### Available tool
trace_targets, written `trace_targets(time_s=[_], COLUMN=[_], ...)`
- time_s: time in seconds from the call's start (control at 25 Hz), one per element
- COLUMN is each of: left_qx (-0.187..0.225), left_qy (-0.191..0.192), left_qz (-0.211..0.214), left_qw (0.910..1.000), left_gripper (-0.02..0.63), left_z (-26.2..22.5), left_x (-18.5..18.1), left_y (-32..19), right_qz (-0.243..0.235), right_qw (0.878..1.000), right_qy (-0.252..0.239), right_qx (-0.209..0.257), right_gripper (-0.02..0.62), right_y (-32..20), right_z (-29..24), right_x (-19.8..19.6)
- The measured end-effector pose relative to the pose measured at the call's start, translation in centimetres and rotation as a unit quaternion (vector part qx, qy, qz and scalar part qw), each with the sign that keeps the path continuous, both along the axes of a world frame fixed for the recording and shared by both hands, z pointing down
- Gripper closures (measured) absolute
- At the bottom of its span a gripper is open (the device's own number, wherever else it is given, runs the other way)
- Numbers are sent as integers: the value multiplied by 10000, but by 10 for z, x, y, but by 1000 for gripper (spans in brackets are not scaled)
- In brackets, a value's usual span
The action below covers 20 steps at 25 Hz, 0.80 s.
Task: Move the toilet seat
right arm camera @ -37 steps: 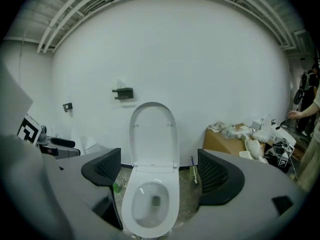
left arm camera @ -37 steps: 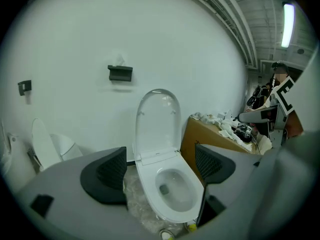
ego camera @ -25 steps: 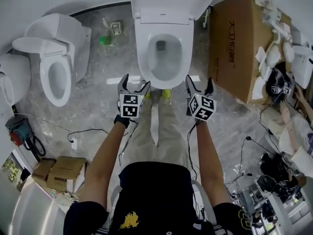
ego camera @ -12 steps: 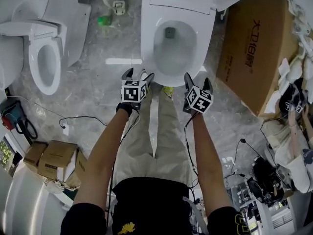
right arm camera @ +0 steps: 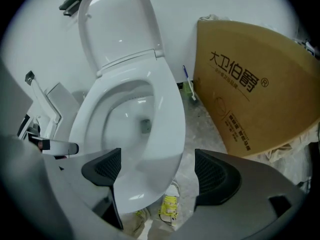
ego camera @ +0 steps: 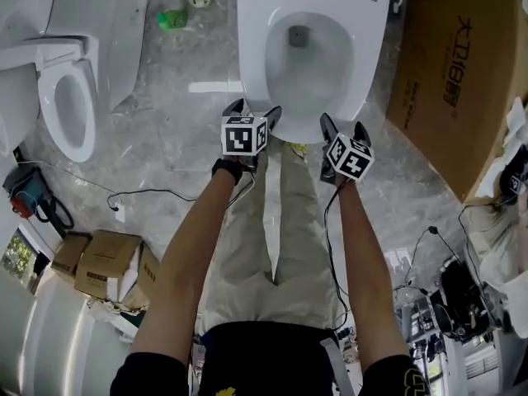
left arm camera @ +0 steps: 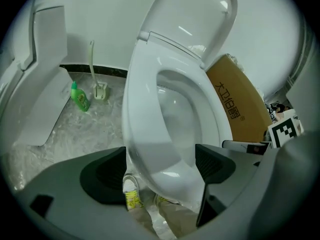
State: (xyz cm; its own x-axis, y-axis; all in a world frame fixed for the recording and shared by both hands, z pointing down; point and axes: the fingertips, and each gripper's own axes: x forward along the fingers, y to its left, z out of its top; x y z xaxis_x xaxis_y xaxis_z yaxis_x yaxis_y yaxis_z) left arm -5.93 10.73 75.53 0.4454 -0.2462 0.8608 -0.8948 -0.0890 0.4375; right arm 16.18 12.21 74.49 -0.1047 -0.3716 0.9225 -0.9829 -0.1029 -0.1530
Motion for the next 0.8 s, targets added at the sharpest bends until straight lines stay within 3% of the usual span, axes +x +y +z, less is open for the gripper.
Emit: trace_targets(time_s=[0.2, 0.4, 0.6, 0.8], left_qx=[-25, 58, 86, -140], left_qy=[-179, -390, -520, -759], left_qz=[-368, -550, -490, -340], left_qw=[9992, 9977, 9974, 9964], left_gripper=[173, 173, 173, 175], left_z=[10, 14, 16, 18], left_x=[3, 2, 3, 2], left_y=[-7, -8, -7, -5], right_qz=[59, -83, -126, 37], right_qw=[9996, 9996, 9993, 9988], right_qy=[-225, -135, -180, -177], right_qx=[-160, -250, -313, -461], right_gripper=[130, 153, 172, 189], right_y=[3, 7, 8, 10], right_z=[21, 25, 25, 24], right_x=[-9, -13, -10, -8])
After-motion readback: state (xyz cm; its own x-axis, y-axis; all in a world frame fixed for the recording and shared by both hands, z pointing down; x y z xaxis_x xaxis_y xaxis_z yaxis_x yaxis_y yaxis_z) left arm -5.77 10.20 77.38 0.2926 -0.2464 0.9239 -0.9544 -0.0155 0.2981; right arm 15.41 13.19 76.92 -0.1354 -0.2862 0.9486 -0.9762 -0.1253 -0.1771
